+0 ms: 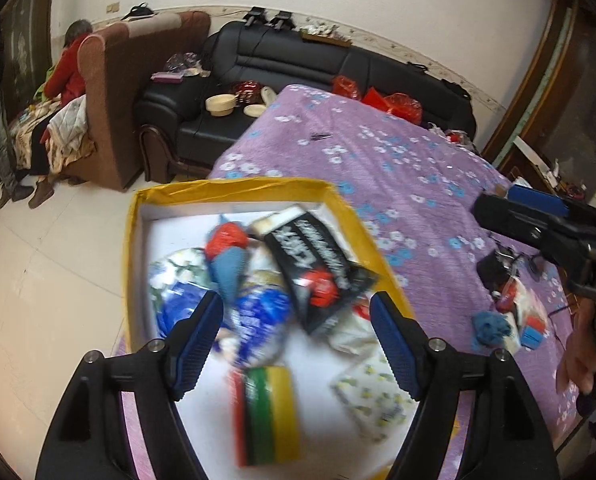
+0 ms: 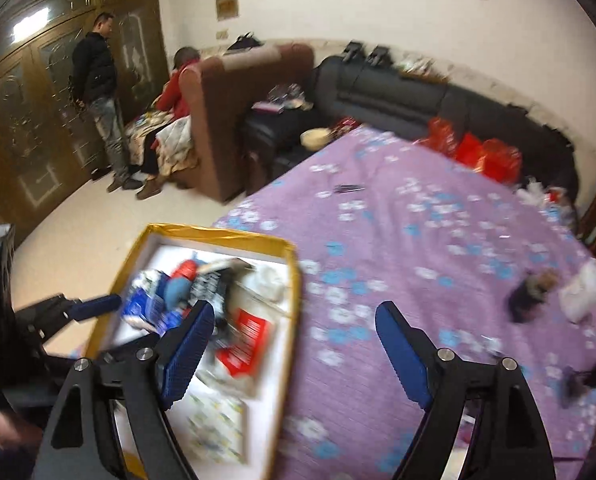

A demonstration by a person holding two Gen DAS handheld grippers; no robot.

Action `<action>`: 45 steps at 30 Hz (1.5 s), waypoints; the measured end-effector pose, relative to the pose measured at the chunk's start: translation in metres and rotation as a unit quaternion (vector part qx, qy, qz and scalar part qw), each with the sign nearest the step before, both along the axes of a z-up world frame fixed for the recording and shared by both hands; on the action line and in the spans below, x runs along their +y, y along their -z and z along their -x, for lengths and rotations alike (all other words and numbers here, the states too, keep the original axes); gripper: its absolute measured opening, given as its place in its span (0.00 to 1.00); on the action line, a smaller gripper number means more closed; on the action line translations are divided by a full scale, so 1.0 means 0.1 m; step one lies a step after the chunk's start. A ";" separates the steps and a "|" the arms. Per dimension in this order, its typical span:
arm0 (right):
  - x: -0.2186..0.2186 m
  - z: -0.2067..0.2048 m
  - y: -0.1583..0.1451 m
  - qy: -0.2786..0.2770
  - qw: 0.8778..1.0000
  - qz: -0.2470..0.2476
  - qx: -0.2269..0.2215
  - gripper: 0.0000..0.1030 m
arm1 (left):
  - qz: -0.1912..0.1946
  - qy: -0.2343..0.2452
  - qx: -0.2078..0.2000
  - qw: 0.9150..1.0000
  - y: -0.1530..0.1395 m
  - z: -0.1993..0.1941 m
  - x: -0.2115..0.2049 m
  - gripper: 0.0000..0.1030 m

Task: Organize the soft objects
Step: 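Move both grippers back to the pile and grasp the blue towel with the left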

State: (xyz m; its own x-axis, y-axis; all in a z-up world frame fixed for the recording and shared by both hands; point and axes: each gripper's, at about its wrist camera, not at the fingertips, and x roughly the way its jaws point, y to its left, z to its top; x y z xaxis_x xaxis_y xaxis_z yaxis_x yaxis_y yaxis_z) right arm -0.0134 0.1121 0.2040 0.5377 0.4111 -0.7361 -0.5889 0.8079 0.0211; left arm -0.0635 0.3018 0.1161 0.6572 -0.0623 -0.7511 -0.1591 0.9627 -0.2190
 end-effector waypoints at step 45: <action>-3.59 1.13 1.09 0.249 0.944 -0.024 0.215 0.56 | 0.046 0.153 0.160 0.974 0.88 -1.06 -2.66 0.73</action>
